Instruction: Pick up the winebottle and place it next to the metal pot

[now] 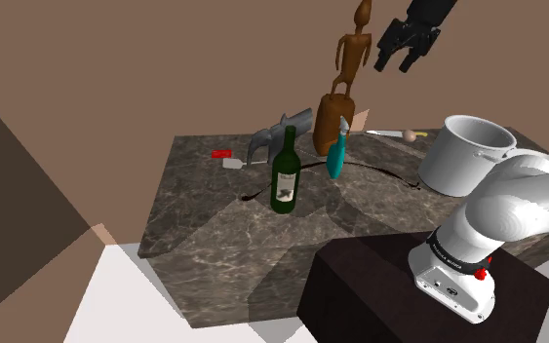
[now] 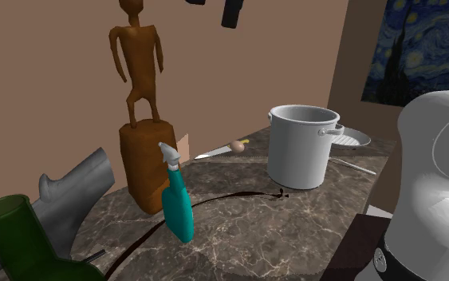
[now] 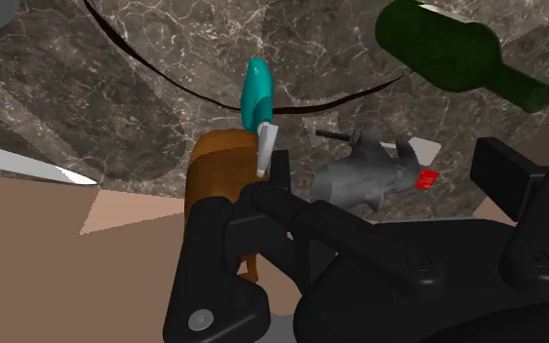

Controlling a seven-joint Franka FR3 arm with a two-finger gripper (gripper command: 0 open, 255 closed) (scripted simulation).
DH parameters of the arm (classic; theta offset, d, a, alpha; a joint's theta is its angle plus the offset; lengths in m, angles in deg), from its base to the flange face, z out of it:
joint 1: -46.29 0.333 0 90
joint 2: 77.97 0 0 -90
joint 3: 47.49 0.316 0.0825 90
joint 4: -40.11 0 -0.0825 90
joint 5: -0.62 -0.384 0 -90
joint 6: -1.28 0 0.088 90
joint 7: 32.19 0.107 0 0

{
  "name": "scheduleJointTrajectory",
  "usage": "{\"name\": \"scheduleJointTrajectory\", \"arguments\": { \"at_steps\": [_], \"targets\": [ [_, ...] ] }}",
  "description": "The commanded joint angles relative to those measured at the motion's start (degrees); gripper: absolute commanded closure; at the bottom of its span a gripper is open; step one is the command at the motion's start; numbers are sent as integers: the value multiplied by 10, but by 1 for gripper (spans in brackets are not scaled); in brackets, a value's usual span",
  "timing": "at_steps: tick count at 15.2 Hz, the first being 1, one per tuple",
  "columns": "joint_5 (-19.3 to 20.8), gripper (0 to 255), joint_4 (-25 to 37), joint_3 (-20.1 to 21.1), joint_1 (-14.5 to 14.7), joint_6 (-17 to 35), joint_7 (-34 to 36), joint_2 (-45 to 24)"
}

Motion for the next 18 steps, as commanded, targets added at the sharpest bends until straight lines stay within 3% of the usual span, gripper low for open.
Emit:
{"name": "scheduleJointTrajectory", "arguments": {
  "at_steps": [1, 11, 18],
  "targets": [
    [0, 0, 0, 0, 0, 0, 0, 0],
    [-28, 0, -12, 146, 7, 96, 173, -100],
    [-12, 0, 30, 243, -1, 154, 304, -221]
  ]
}}
